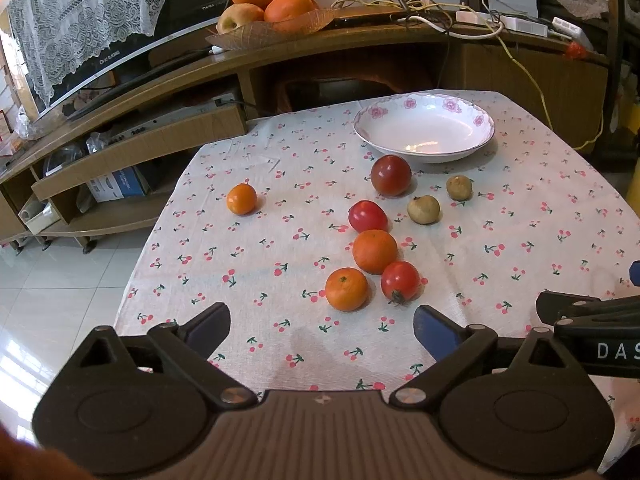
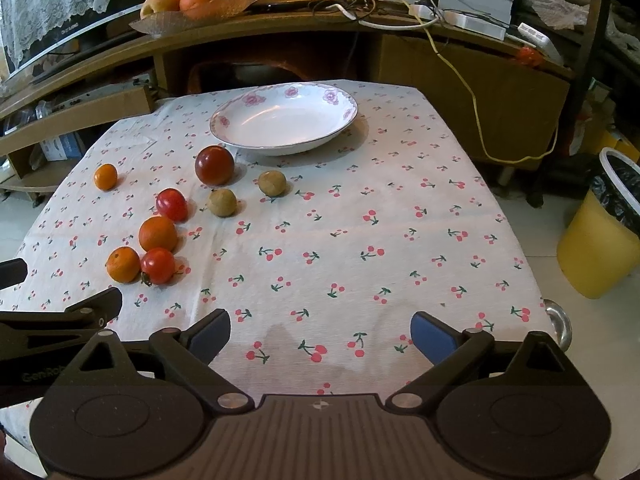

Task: Organize fruits

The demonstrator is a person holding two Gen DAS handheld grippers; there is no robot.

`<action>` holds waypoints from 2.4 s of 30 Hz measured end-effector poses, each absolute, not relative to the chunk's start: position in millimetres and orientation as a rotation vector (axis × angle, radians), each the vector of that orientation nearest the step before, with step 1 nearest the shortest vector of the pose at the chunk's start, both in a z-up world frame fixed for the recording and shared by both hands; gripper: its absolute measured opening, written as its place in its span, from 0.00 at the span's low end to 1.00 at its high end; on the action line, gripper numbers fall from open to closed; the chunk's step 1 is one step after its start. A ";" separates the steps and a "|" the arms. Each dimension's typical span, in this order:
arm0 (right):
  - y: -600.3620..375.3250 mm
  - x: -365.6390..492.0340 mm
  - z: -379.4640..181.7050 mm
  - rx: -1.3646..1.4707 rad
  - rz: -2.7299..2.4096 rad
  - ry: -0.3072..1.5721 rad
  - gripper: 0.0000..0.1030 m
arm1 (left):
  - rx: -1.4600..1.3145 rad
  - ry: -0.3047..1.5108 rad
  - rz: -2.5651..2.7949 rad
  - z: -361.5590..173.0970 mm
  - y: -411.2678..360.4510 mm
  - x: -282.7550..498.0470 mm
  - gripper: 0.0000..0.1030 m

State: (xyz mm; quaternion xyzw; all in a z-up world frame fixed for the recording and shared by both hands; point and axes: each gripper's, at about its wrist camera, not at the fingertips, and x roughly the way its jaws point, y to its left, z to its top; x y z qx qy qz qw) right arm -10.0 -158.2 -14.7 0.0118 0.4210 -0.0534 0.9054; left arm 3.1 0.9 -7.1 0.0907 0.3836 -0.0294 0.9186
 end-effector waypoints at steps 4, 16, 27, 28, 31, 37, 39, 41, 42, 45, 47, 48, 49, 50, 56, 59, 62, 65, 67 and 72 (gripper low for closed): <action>-156.5 -9.0 -15.9 0.023 -0.100 0.873 0.93 | 0.189 0.788 -0.062 -8.1 1.9 3.5 1.00; -151.2 -1.0 -19.9 0.016 -0.055 0.894 0.91 | 0.196 0.778 -0.074 -12.5 10.3 7.3 0.99; -138.1 15.3 -22.0 -0.019 0.027 0.908 0.85 | 0.186 0.791 -0.074 -16.1 20.3 18.2 0.94; -137.2 16.5 -21.8 -0.021 0.032 0.908 0.84 | 0.185 0.791 -0.073 -16.0 21.5 18.9 0.94; -133.1 19.5 -21.7 -0.031 0.049 0.904 0.83 | 0.186 0.788 -0.068 -16.0 25.0 19.6 0.93; -121.7 22.9 -20.3 -0.065 0.088 0.892 0.79 | 0.200 0.779 -0.058 -16.2 31.6 20.4 0.93; -118.7 24.2 -19.8 -0.079 0.104 0.888 0.77 | 0.204 0.778 -0.056 -16.3 33.8 20.7 0.93; -116.0 25.7 -19.7 -0.083 0.130 0.890 0.74 | 0.212 0.775 -0.059 -16.3 35.8 20.6 0.93; -115.4 26.4 -19.7 -0.081 0.145 0.894 0.72 | 0.217 0.775 -0.062 -16.2 36.9 20.4 0.93; -113.2 27.6 -20.7 -0.083 0.202 0.901 0.68 | 0.241 0.769 -0.079 -16.4 39.5 18.6 0.93; -110.6 28.3 -22.1 -0.099 0.241 0.901 0.66 | 0.259 0.766 -0.090 -17.6 40.4 16.4 0.93; -108.8 28.6 -23.1 -0.109 0.262 0.900 0.63 | 0.269 0.765 -0.097 -18.7 40.7 15.5 0.93; -107.0 29.0 -23.8 -0.116 0.282 0.901 0.62 | 0.282 0.767 -0.103 -20.5 40.6 15.1 0.93; -105.2 29.9 -24.9 -0.123 0.301 0.905 0.59 | 0.294 0.768 -0.107 -22.0 40.6 15.1 0.93; -95.7 42.5 -30.6 -0.157 0.379 0.916 0.48 | 0.328 0.768 -0.125 -26.8 39.8 18.3 0.91; -96.3 49.3 -29.4 -0.164 0.422 0.911 0.47 | 0.315 0.770 -0.139 -26.3 41.6 22.0 0.87; -97.1 56.0 -30.3 -0.171 0.473 0.916 0.47 | 0.308 0.780 -0.154 -27.5 43.4 25.4 0.86; -96.0 64.0 -33.7 -0.186 0.534 0.939 0.47 | 0.320 0.788 -0.173 -29.1 43.8 26.7 0.85; -94.2 68.3 -35.6 -0.194 0.568 0.948 0.42 | 0.315 0.797 -0.202 -29.4 43.4 27.1 0.85; -87.2 72.7 -36.4 -0.224 0.608 0.954 0.27 | 0.317 0.794 -0.281 -27.8 32.3 27.1 0.86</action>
